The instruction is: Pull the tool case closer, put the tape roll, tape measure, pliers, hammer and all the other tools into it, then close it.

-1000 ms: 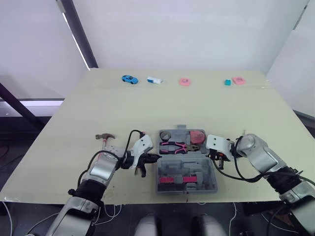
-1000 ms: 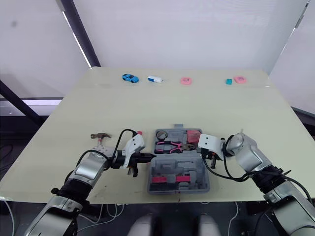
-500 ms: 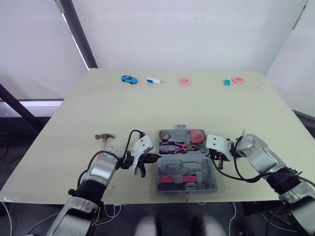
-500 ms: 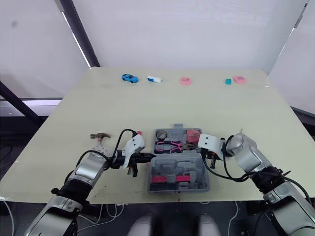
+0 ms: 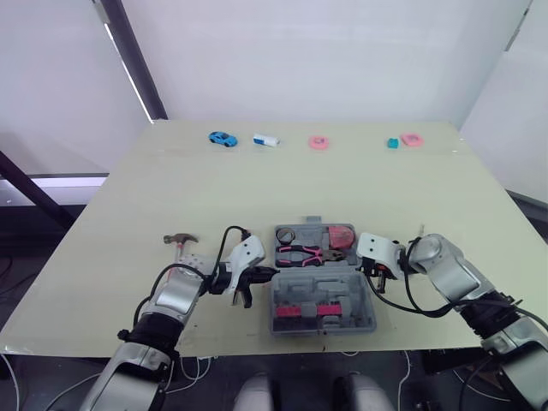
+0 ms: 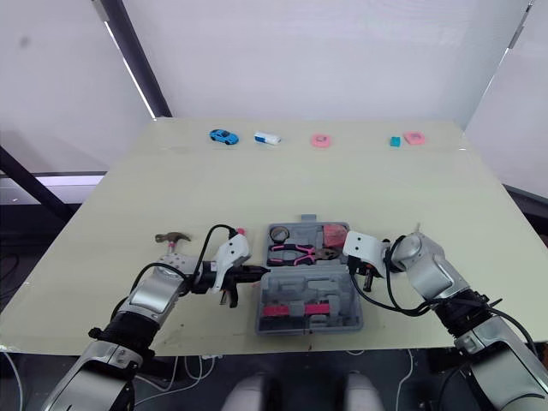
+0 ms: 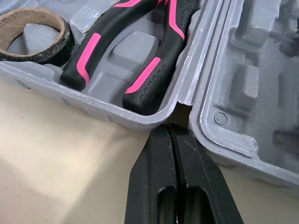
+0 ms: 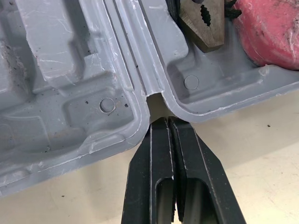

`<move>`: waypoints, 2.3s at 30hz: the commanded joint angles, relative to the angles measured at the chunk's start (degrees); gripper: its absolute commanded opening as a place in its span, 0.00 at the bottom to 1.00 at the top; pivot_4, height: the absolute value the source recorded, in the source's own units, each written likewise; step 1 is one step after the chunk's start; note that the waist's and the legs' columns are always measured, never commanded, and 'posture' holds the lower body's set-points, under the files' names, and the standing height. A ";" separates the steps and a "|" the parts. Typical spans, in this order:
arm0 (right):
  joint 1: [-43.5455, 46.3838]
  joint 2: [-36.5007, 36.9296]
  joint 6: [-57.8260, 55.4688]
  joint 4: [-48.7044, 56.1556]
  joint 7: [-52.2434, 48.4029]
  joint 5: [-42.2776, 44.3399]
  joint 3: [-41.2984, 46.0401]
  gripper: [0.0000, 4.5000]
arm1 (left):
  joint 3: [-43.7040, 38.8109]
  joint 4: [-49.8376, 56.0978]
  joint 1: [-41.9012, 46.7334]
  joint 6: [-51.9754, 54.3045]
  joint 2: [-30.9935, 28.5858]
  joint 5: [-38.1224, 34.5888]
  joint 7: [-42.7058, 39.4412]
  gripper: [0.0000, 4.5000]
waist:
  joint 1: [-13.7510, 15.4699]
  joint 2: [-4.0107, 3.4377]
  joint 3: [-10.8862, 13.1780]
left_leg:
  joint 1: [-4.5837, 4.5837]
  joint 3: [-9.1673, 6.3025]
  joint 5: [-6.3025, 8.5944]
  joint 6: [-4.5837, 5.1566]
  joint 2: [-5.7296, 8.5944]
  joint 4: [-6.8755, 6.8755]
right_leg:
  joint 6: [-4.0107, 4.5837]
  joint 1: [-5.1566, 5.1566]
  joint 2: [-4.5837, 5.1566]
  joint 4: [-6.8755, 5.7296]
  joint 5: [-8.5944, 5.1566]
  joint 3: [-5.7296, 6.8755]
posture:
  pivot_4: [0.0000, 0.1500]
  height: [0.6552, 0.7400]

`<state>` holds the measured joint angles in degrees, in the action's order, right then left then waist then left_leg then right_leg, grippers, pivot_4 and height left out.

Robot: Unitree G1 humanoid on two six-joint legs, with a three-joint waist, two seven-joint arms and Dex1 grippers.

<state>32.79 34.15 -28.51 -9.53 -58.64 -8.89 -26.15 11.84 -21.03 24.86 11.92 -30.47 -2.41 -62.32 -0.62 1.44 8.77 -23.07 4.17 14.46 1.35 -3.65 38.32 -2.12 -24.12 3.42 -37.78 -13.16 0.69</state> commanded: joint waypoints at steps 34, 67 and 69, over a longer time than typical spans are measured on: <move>-3.61 5.87 1.67 2.02 1.11 3.64 9.90 0.02 | -8.02 13.54 -9.61 5.01 -1.67 -7.28 5.15 0.02 | -0.14 0.00 0.02 | -0.02 0.02 0.00 0.00 -0.01 -0.08 | 0.00 -0.03 0.01 0.08 -0.01 -0.02 | 1.00 1.00; -51.72 2.65 16.59 15.50 3.16 35.67 54.83 1.00 | -44.44 25.41 -51.82 -1.67 3.86 -30.57 11.04 0.98 | 0.00 0.02 0.12 | 0.18 -0.06 0.25 -0.19 -0.35 -0.24 | -0.03 0.06 0.12 0.60 -0.37 -0.01 | 1.00 1.00; -50.54 2.94 14.67 18.47 5.13 34.88 52.82 1.00 | -43.80 26.23 -50.69 -1.92 3.42 -30.42 10.49 0.98 | -0.01 0.01 0.12 | 0.19 -0.07 0.25 -0.19 -0.42 -0.21 | -0.04 0.07 0.12 0.60 -0.36 -0.01 | 1.00 1.00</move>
<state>-18.53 36.23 -12.84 5.46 -54.94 25.33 26.96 -31.66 3.40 -25.82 10.98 -26.15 -31.78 -51.13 -0.63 1.46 8.89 -22.87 4.11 14.71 1.15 -4.08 38.12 -2.16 -24.05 3.53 -37.19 -13.52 0.69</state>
